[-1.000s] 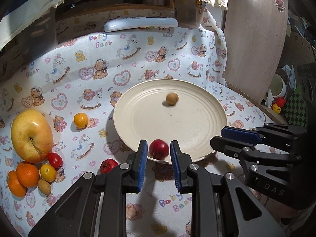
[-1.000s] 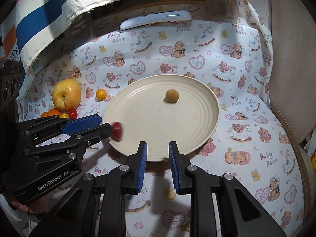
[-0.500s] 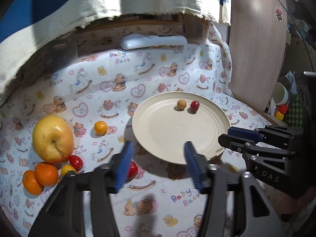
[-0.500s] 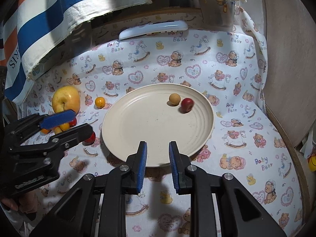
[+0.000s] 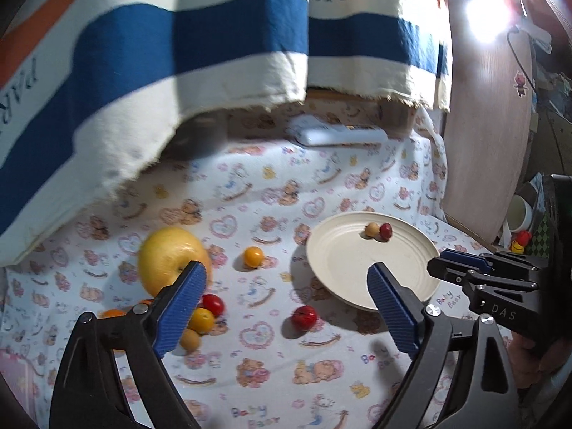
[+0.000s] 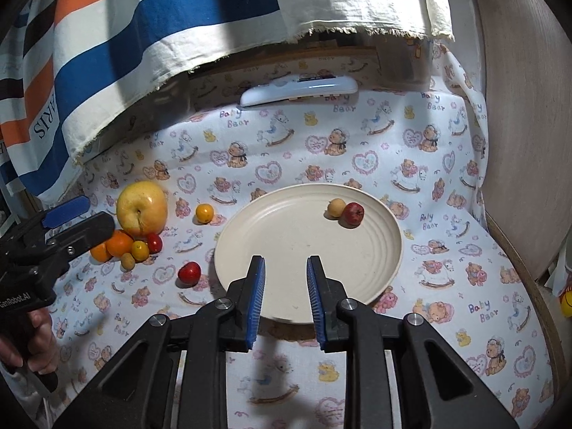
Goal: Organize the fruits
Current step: 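Lower the dark red plum onto the white plate and open left gripper, then grasp the large yellow apple with right gripper while left tool moves toward the tangerines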
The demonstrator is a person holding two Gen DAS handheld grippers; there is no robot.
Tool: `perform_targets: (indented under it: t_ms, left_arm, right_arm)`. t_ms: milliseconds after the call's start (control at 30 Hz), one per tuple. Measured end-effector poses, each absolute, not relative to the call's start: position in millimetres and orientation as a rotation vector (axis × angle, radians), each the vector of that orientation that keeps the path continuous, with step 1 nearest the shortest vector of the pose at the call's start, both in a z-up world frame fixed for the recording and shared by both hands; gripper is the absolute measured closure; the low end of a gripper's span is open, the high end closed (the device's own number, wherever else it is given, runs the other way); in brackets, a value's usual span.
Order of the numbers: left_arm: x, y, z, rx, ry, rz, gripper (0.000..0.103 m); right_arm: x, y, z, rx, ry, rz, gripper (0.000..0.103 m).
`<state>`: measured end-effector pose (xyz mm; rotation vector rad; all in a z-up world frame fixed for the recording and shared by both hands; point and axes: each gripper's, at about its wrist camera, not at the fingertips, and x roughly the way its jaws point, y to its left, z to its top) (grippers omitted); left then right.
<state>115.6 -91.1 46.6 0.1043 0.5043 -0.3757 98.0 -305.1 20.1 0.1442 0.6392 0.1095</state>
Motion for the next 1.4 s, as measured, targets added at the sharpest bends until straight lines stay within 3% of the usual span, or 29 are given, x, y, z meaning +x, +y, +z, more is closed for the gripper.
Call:
perform_targets:
  t_ms: [100,167,200,300,433,1100,1233,1400]
  left_arm:
    - [108,-77,54,0.101,0.46,-0.349,0.009]
    - [102,-67,58,0.097,0.425,-0.327,0.007]
    - [99,-61,61,0.095,0.407,-0.314,0.006]
    - [93,-47,68,0.084,0.379,-0.281,0.004]
    - [81,-29,77,0.072,0.331,-0.243,0.003]
    - [85,68,62,-0.029,0.333,-0.076,0.002]
    - [95,78,52,-0.031,0.356,-0.034,0.002]
    - [115,95,39,-0.09,0.433,-0.019,0.002]
  right_arm:
    - [97,-298,26,0.134,0.614,0.105,0.069]
    - [95,-292,33,0.134,0.581,0.108,0.046]
    - [94,-291,36,0.133,0.568,0.109,0.042]
    - [92,-278,47,0.109,0.537,0.119,0.04]
    - [91,-263,56,0.106,0.494,0.121,0.021]
    - [114,-196,58,0.071,0.498,0.227,0.014]
    - [128,-182,60,0.079,0.513,0.266,0.001]
    - [156,-155,64,0.045,0.546,0.329,0.001]
